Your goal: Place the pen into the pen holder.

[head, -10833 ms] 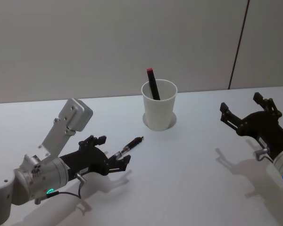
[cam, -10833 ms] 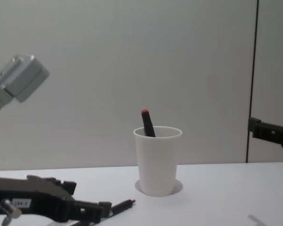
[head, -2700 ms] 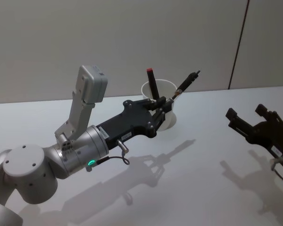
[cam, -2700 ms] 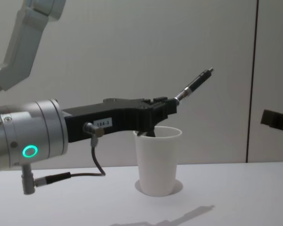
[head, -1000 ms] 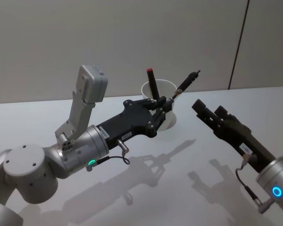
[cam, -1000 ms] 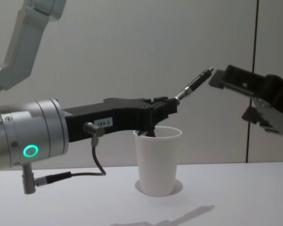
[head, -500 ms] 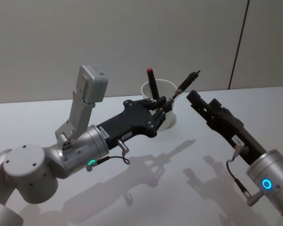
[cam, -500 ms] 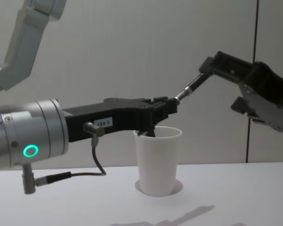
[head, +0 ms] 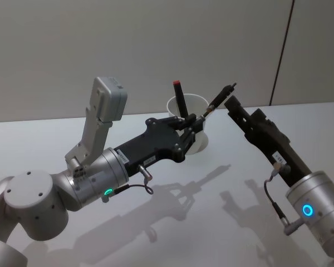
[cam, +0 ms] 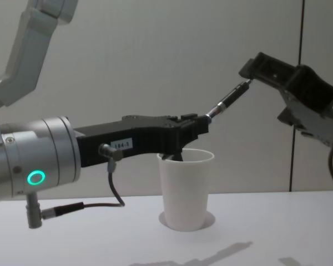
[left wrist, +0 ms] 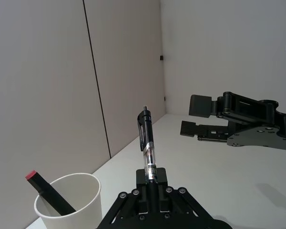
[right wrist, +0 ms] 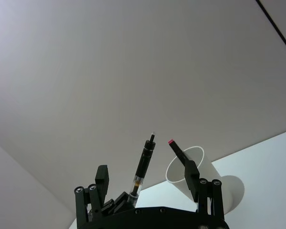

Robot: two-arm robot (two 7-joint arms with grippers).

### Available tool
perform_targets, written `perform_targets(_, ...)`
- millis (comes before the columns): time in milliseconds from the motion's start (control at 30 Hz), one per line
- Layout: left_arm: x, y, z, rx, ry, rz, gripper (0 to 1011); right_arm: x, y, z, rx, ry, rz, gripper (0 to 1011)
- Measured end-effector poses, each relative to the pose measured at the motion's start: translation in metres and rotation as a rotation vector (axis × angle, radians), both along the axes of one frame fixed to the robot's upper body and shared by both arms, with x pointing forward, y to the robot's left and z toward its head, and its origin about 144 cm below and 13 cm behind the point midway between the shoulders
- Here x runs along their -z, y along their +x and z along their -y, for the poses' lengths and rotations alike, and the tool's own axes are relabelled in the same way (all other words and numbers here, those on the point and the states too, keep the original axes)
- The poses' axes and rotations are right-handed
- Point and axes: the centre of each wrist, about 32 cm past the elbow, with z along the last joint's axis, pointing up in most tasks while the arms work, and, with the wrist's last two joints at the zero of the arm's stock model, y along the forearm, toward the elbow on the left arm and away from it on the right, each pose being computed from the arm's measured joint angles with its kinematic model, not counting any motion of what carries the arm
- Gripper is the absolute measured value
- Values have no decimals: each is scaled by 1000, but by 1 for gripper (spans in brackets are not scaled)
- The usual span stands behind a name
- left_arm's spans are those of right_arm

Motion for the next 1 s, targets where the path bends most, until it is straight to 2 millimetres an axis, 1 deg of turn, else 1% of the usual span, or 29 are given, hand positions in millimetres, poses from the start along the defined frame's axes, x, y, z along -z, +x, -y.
perform_targets(500, 0, 0, 0, 0, 0, 0, 129, 1, 5, -13, 60, 21, 6, 1001)
perform_targets(1000, 0, 0, 0, 0, 0, 0, 129, 1, 6, -17, 74, 24, 6, 1001)
